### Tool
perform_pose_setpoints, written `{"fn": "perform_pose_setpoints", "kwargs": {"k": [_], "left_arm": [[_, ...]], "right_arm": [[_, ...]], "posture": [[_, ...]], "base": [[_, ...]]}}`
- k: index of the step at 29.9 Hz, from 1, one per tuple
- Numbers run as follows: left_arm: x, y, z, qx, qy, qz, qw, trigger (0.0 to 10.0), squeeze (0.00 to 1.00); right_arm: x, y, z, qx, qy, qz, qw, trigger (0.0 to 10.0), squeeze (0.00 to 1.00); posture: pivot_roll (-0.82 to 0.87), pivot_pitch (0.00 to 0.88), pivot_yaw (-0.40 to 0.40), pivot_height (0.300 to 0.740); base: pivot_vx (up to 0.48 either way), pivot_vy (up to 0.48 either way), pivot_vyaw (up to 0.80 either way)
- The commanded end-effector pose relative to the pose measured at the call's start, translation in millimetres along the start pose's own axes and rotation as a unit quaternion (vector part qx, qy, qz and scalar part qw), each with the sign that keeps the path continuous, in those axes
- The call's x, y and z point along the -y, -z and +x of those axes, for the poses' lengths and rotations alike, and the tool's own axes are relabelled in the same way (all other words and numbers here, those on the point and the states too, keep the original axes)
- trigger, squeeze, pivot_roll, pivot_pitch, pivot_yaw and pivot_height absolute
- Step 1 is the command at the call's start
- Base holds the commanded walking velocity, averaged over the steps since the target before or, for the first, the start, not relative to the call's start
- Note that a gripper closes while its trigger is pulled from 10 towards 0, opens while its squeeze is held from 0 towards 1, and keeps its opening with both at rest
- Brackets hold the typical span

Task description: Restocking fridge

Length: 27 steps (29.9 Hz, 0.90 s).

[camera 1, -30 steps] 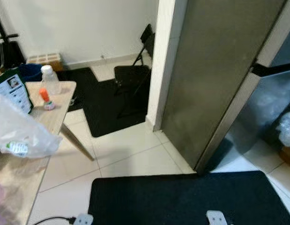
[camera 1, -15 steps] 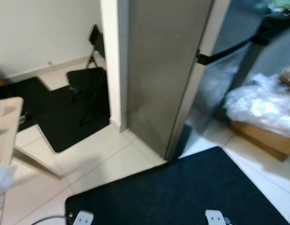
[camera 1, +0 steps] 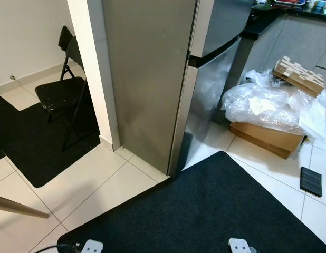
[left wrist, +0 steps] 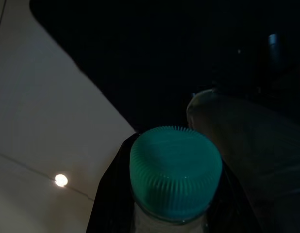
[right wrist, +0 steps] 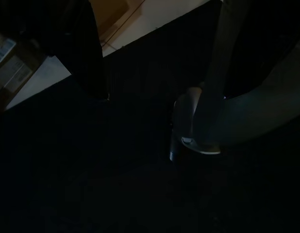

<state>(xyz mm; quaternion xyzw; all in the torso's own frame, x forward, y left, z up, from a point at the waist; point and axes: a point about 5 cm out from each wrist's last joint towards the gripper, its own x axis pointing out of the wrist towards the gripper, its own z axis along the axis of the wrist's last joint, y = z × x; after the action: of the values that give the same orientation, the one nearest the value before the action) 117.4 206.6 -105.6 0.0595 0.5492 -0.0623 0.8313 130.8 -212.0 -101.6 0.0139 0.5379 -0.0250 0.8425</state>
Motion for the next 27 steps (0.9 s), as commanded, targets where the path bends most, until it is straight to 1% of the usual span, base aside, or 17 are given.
{"fn": "perform_pose_setpoints", "kwargs": {"k": [1, 27], "left_arm": [[2.9, 5.6, -0.1, -0.011, 0.001, -0.01, 1.0, 10.0, 0.0], [3.9, 4.6, 0.2, -0.011, 0.007, -0.007, 1.0, 10.0, 0.0]], "right_arm": [[1.5, 2.4, -0.5, -0.002, 0.003, 0.002, 1.0, 10.0, 0.0], [2.4, -1.2, -0.4, 0.003, -0.002, -0.01, 1.0, 10.0, 0.0]], "posture": [[0.11, 0.0, 0.001, 0.74], [0.11, 0.0, -0.005, 0.74]], "base": [[0.0, 0.0, 0.0], [0.0, 0.0, 0.0]]}}
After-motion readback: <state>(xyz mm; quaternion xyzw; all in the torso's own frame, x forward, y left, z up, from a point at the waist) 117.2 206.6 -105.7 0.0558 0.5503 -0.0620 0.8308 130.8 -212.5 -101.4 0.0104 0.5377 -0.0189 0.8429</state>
